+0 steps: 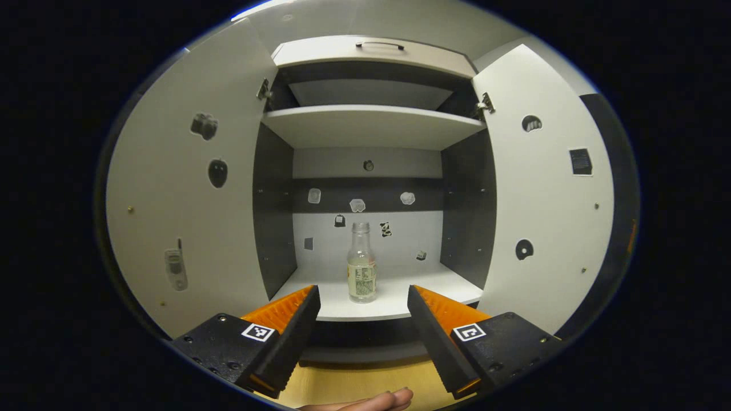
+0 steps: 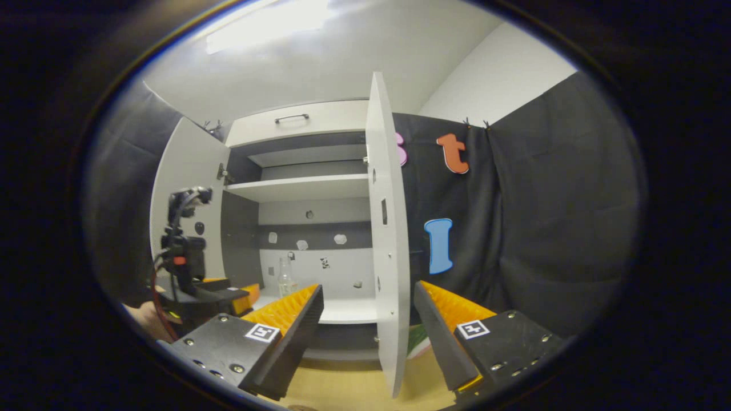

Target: Grasp the bottle in the cabinet with the left hand and place it on the coaster, then close the right door with the right hand and the left door with the left hand.

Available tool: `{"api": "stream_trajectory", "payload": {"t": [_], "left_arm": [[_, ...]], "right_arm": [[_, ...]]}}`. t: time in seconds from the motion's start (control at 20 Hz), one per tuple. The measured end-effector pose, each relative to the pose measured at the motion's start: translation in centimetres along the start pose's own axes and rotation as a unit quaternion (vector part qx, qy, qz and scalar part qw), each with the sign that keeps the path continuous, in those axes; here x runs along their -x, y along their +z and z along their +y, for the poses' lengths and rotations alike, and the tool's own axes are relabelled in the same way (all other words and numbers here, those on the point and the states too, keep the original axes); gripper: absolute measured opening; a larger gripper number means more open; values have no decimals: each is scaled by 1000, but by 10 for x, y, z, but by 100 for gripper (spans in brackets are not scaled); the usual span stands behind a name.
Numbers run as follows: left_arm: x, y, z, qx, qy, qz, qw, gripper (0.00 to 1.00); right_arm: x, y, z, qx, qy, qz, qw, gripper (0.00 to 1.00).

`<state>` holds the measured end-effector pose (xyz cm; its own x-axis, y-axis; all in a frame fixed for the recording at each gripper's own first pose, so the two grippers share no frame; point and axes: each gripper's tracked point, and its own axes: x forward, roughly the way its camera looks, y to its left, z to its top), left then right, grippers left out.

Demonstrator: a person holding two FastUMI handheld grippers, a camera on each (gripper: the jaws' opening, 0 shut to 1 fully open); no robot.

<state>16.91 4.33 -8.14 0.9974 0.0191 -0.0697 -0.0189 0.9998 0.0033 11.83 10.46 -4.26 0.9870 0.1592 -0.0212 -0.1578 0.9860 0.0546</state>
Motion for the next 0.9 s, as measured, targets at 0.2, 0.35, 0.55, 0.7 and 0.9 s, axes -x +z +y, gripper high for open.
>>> {"api": "stream_trajectory", "payload": {"t": [0.2,0.35,0.55,0.7,0.9], "left_arm": [[-65,-14,12,-3,8,0,1000,98],[-111,-25,14,-1,4,-4,1000,100],[-161,-41,10,-12,-7,-2,1000,98],[-188,-46,14,-21,-2,-2,1000,98],[-220,-54,19,-23,4,20,1000,98]], "right_arm": [[-11,10,19,-9,12,-18,1000,94],[-14,13,35,-6,22,-30,999,97],[-15,9,51,16,31,-32,999,97],[-9,-3,57,27,27,-23,999,97],[5,-19,52,48,10,-12,999,97]]}}
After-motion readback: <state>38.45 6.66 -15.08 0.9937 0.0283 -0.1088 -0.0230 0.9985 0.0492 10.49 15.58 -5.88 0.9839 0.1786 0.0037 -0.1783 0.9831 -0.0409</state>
